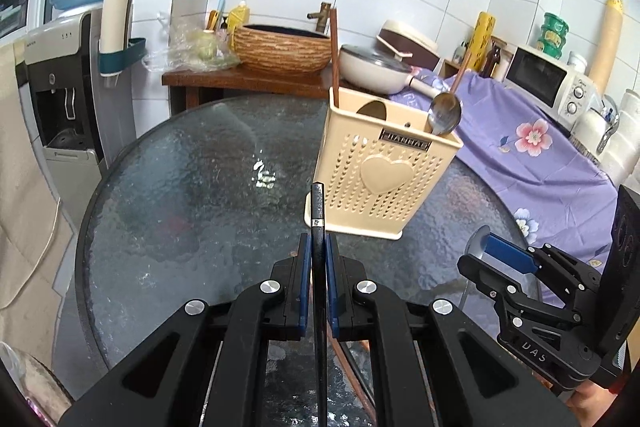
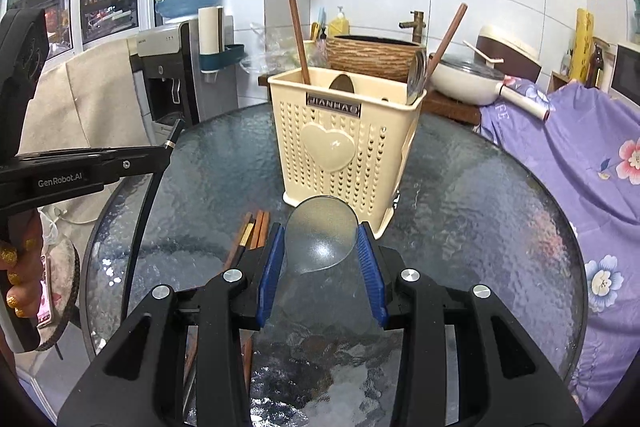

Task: Organize utensils
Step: 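Lift the black chopstick and clear spoon and carry them over the holder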

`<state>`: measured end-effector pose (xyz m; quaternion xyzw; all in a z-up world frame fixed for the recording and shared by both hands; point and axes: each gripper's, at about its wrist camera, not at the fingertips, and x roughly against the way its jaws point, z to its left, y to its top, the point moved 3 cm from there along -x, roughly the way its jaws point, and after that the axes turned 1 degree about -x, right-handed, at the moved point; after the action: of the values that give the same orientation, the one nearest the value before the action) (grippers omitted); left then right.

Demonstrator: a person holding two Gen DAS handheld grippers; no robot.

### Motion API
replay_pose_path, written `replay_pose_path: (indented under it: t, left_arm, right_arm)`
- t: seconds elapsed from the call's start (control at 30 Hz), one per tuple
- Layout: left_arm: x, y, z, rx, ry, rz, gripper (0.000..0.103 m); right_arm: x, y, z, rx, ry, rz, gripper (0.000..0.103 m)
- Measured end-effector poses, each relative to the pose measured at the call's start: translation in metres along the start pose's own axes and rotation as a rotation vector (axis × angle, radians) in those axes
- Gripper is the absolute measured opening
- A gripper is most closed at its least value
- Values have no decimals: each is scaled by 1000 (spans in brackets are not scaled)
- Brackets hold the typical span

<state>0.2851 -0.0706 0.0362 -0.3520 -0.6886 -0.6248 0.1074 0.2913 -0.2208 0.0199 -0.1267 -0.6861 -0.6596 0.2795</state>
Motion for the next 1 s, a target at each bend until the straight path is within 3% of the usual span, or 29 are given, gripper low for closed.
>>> replay_pose_path:
  t: [0.7,1.0]
  left_arm:
    - [44,53,-20,-52,-33,-156,7]
    - [68,114,-35,-57,-80,-228,7]
  right_arm:
    - [20,56,-4,51,-25,-82,38]
    - [22,114,-22,72,-110,-133,38]
